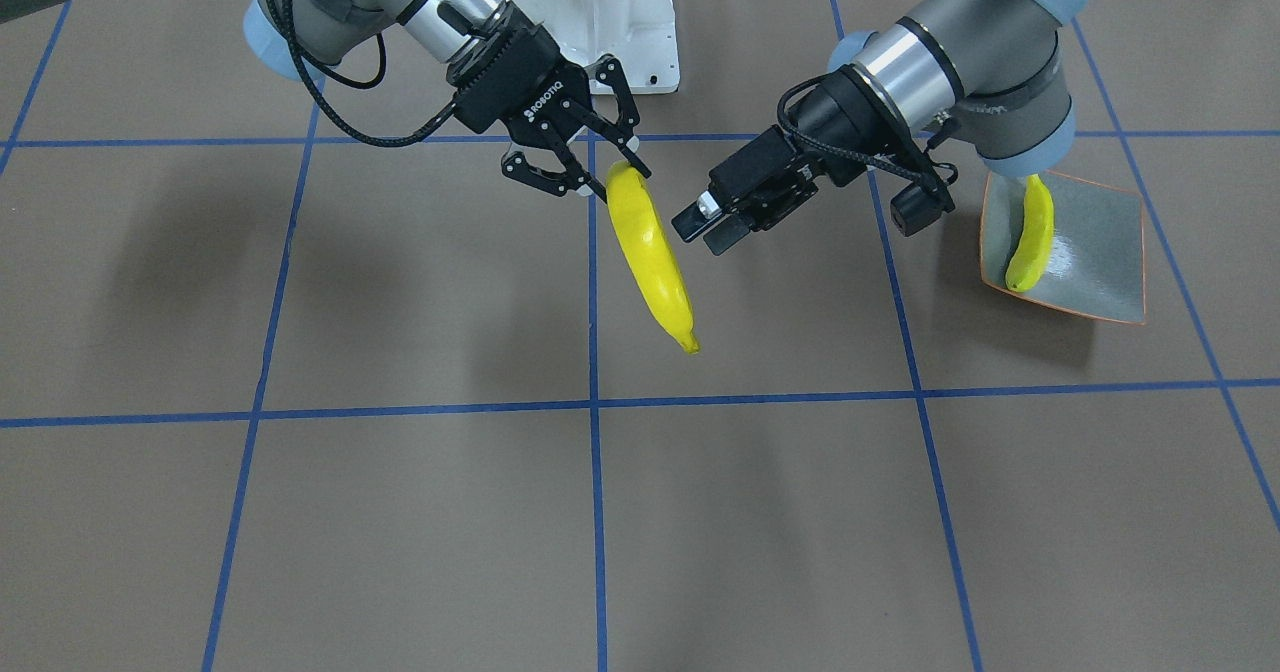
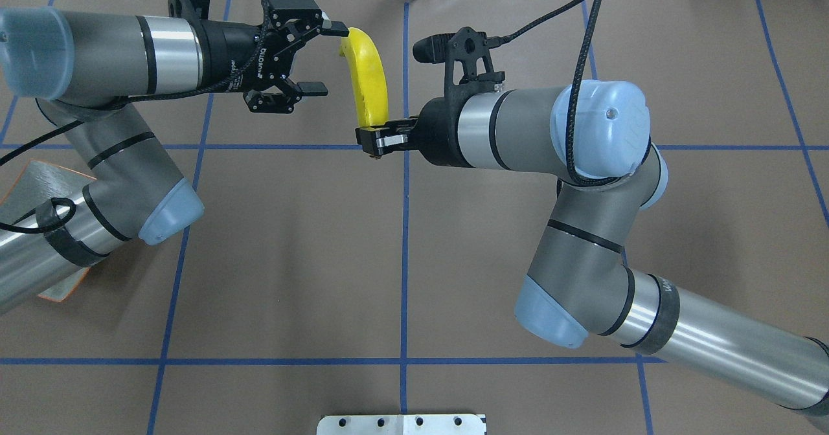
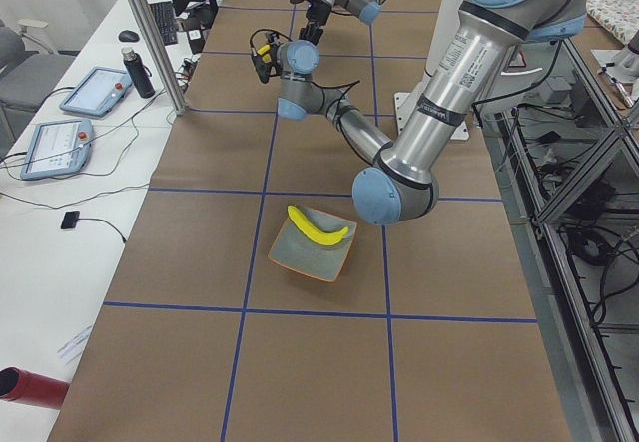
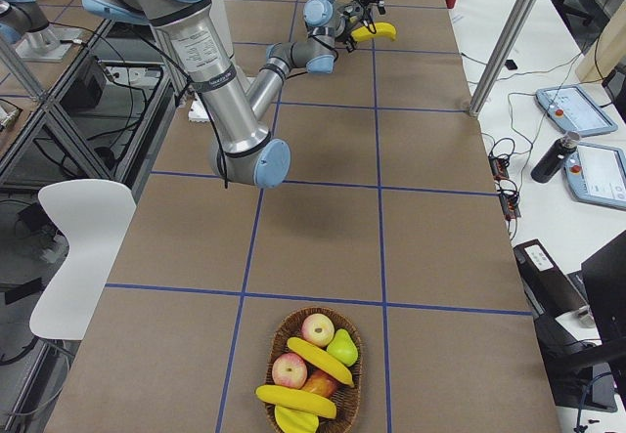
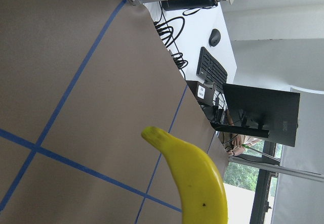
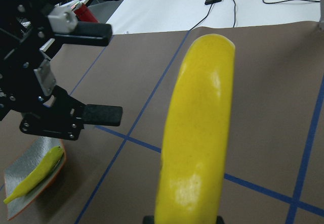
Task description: Transfer all bananas from basket to plate
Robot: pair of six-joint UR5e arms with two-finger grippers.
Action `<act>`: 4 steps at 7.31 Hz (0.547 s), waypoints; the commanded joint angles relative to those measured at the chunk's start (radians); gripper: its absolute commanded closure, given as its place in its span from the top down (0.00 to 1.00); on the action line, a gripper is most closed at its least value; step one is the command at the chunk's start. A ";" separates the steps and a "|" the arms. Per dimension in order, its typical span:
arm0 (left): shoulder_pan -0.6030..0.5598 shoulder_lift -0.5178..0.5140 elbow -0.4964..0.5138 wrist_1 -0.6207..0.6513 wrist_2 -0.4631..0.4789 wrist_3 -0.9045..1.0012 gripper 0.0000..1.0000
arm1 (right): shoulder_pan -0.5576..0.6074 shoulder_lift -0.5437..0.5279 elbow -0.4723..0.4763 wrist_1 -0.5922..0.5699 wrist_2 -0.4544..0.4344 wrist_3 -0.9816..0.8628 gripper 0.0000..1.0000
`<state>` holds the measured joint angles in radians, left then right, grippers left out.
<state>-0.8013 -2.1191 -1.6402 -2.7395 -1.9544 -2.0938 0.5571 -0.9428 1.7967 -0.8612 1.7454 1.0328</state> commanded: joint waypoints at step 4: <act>0.034 -0.001 -0.015 -0.003 0.006 0.009 0.83 | -0.039 0.030 0.000 0.001 -0.041 0.000 0.00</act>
<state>-0.7721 -2.1199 -1.6505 -2.7406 -1.9521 -2.0880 0.5214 -0.9200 1.7963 -0.8611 1.7059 1.0324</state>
